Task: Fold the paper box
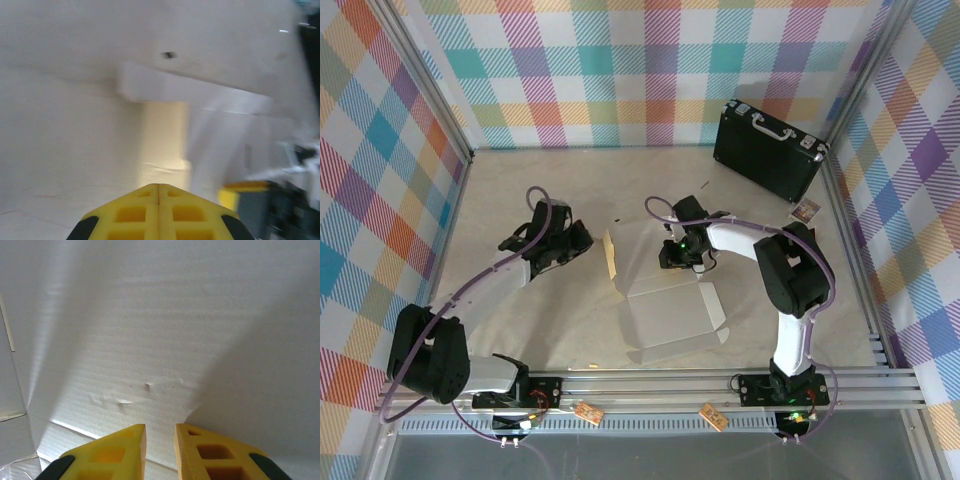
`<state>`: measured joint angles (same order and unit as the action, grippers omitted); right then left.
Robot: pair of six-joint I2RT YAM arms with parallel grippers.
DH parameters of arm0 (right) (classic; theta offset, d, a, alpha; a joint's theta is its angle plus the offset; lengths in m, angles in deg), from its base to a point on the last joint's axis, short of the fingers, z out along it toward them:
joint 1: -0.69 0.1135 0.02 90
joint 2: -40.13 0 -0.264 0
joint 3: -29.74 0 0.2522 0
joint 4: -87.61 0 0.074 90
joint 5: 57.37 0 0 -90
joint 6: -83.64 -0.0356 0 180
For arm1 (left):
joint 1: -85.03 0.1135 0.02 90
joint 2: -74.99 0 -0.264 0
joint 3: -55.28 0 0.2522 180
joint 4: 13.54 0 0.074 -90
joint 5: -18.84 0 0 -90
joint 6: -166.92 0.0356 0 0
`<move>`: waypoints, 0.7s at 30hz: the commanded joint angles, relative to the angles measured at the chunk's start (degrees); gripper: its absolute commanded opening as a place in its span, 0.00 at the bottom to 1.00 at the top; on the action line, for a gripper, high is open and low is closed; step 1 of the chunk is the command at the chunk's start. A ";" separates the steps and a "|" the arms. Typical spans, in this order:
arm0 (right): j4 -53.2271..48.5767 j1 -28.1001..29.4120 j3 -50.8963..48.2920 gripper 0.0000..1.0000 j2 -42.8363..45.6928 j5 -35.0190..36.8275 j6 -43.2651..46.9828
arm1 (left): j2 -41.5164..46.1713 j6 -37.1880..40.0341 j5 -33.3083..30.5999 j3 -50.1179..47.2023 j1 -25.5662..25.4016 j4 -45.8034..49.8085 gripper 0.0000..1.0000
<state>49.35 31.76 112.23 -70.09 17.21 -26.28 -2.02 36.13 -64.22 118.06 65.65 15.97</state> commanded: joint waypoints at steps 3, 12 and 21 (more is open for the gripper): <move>-2.59 0.03 0.36 0.23 -3.23 0.57 0.61 | -9.60 -2.27 4.50 -4.25 2.15 -1.93 0.00; -2.67 0.00 0.81 0.20 -4.99 -1.24 0.69 | -19.36 -3.33 11.82 0.01 -1.97 -13.73 0.00; -2.84 0.28 1.49 0.18 -6.33 -2.51 0.89 | -21.34 -3.09 14.33 2.42 -5.36 -19.27 0.00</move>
<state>48.89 31.34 114.37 -72.47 14.06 -26.04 -23.09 32.81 -52.70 118.08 61.79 0.02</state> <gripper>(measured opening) 0.185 0.046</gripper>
